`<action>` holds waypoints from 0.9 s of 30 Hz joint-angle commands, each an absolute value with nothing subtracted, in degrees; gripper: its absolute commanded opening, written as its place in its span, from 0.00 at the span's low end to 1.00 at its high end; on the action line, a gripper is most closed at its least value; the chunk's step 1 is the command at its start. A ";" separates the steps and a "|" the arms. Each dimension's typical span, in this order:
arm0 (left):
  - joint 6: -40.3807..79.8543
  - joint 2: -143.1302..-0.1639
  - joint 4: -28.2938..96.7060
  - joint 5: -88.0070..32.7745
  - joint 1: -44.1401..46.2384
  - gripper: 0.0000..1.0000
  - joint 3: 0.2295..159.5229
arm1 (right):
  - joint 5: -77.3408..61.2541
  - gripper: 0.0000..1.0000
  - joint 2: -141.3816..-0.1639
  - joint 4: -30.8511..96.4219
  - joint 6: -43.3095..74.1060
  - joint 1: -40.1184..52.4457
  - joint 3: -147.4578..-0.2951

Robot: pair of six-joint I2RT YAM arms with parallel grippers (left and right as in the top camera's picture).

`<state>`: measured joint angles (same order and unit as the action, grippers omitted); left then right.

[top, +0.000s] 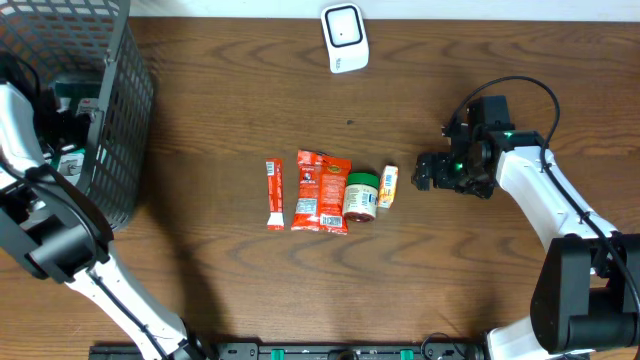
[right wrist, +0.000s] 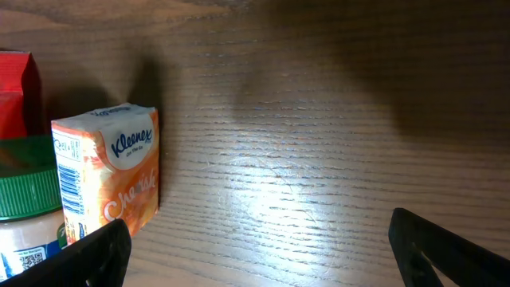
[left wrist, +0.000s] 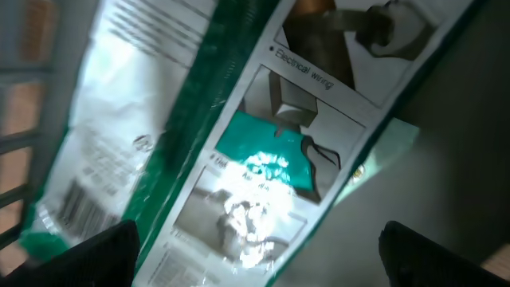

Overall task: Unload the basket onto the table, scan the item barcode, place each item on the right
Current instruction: 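Grasp the green-white 3M Comfort Grip gloves pack in the basket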

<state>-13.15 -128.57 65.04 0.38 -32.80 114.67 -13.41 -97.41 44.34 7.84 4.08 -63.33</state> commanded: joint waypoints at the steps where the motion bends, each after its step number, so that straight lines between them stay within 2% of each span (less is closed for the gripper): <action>1: -14.81 -131.37 64.40 0.49 -32.67 0.96 114.45 | -13.37 0.99 -96.97 44.36 7.62 3.75 -64.01; 11: -15.18 -137.38 63.29 0.51 -32.67 0.96 114.17 | -13.37 0.99 -96.97 44.36 7.62 3.75 -64.01; 13: -15.18 -137.64 62.48 0.49 -32.71 0.88 113.45 | -13.34 0.99 -96.97 44.36 7.62 3.75 -64.01; 14: -15.18 -137.67 62.02 0.49 -32.71 0.70 112.79 | -13.34 0.99 -96.99 44.36 7.64 3.75 -64.01; 16: -15.18 -137.69 61.63 0.49 -32.71 0.46 112.16 | -13.34 0.99 -96.97 44.36 7.62 3.73 -64.01; 17: -15.16 -137.69 61.63 0.49 -32.71 0.31 111.96 | -13.34 0.99 -96.97 44.36 7.62 3.75 -64.01; 22: -14.90 -136.81 62.54 0.51 -32.71 0.10 113.14 | -13.34 0.99 -96.97 44.36 7.62 3.75 -64.01; 27: -11.33 -130.78 62.19 0.49 -32.71 0.07 115.79 | -13.37 0.99 -96.97 44.36 7.62 3.75 -64.01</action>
